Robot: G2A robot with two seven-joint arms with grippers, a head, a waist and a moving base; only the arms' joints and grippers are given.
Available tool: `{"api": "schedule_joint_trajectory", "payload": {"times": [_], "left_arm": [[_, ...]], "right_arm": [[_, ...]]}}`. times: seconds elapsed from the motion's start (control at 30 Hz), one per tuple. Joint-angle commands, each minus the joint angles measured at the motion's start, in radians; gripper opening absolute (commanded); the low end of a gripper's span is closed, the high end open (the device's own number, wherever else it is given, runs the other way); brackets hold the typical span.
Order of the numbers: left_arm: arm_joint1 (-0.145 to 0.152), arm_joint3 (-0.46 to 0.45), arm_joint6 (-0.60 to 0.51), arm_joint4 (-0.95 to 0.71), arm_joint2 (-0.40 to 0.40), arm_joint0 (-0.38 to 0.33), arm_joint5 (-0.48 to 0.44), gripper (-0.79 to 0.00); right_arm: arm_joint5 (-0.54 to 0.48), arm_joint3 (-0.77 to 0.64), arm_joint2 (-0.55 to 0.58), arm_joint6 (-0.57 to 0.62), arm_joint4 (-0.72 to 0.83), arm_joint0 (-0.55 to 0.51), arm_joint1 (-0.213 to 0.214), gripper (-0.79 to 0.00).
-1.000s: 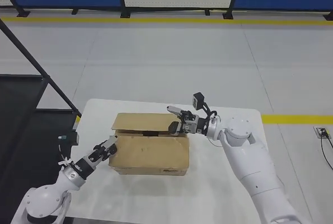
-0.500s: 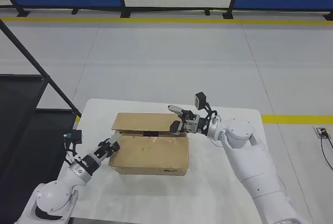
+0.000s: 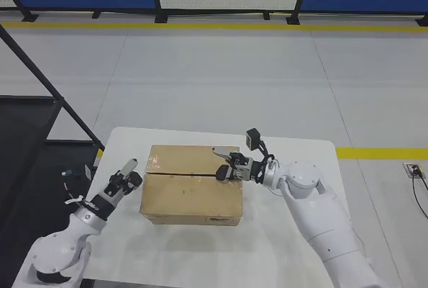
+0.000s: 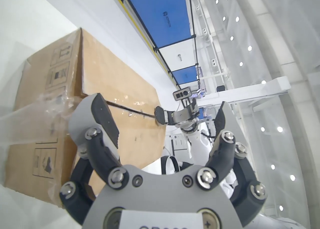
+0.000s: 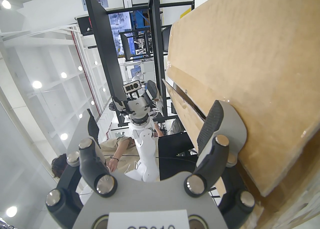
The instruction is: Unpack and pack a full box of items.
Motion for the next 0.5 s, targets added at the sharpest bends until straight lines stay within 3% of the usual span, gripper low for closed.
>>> {"api": "schedule_joint_trajectory", "payload": {"times": [0.0,0.23,0.47], "left_arm": [[0.004,0.004,-0.019,-0.082,-0.083,0.03,0.001,0.0],[0.028,0.047,-0.231,-0.182,-0.329,0.152,0.002,0.0],[0.028,0.047,-0.231,-0.182,-0.329,0.152,0.002,0.0]], "right_arm": [[-0.023,0.0,-0.003,0.006,0.0,-0.001,0.001,0.0],[-0.054,-0.006,-0.012,0.011,-0.025,0.004,0.004,0.0],[-0.054,-0.006,-0.012,0.011,-0.025,0.004,0.004,0.0]]}}
